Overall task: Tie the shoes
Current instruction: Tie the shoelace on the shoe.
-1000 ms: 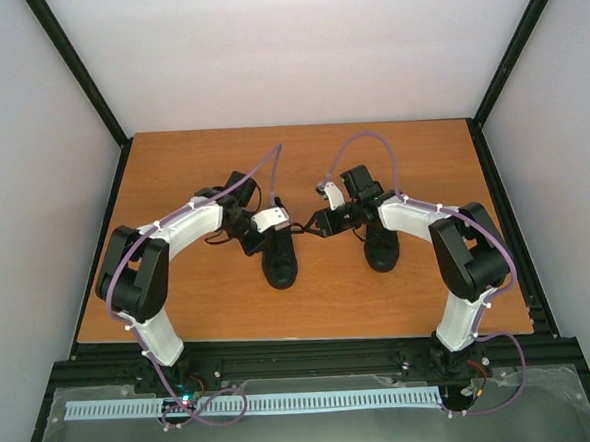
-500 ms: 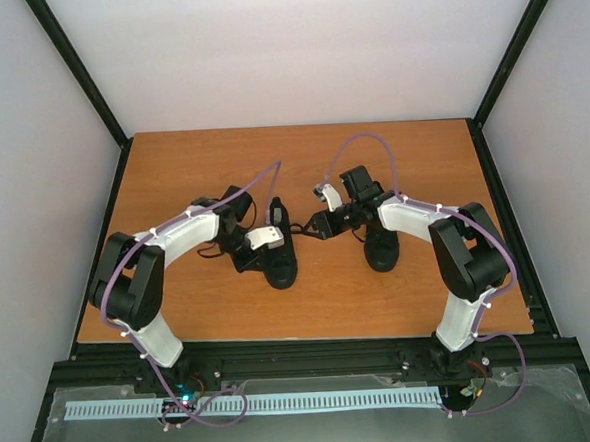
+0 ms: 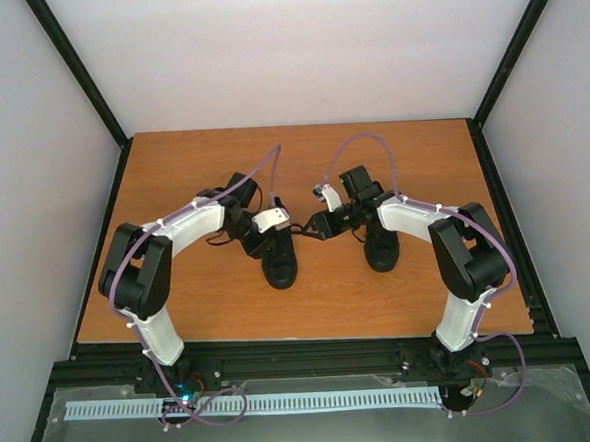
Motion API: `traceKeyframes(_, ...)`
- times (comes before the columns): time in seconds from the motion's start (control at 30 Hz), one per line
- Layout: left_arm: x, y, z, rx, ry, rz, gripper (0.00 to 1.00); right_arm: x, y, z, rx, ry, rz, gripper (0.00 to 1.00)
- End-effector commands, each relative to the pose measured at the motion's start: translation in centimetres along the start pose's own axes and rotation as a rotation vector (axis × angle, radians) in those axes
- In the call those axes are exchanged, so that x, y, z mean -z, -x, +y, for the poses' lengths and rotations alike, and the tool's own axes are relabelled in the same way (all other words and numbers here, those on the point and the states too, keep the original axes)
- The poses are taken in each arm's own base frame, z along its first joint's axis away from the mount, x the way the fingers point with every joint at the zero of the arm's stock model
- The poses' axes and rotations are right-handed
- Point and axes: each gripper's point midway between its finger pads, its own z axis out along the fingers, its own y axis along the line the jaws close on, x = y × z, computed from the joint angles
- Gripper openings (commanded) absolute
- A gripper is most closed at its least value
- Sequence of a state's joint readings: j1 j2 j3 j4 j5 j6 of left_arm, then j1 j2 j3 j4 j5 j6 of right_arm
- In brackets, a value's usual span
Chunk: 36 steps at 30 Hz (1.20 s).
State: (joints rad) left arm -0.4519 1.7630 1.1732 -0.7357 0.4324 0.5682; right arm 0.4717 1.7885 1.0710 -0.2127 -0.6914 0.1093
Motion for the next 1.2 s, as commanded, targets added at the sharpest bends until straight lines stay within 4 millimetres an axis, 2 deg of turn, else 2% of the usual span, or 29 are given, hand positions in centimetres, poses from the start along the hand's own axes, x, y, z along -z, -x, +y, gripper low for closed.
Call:
traceKeyframes(0.0,0.2,1.9,1.3,0.009,0.041,-0.035,0.46,0.1,0.7,0.4,0.03,0.009,-0.018,0.49)
traceKeyframes(0.3,0.4,3.0,2.0,0.023,0.056,-0.057,0.39,0.1,0.4,0.4,0.031,0.006,-0.011,0.49)
traceKeyframes(0.47,0.5,2.9,1.8,0.023,0.053,-0.054,0.29,0.0,0.3,0.4,0.031,0.008,-0.009,0.49)
traceKeyframes(0.57,0.5,2.6,1.7,0.024,0.051,-0.045,0.29,0.0,0.2,0.3,0.029,0.008,-0.006,0.49)
traceKeyframes(0.67,0.7,2.4,1.7,0.023,0.056,-0.036,0.35,0.0,0.2,0.3,0.027,0.01,-0.003,0.49)
traceKeyframes(0.93,2.3,2.6,1.1,0.006,0.083,-0.06,0.39,-0.4,-0.2,0.5,0.031,0.021,0.015,0.49)
traceKeyframes(1.17,1.9,2.9,1.6,0.026,0.082,-0.06,0.39,-0.5,-0.1,0.8,0.04,0.028,0.02,0.48)
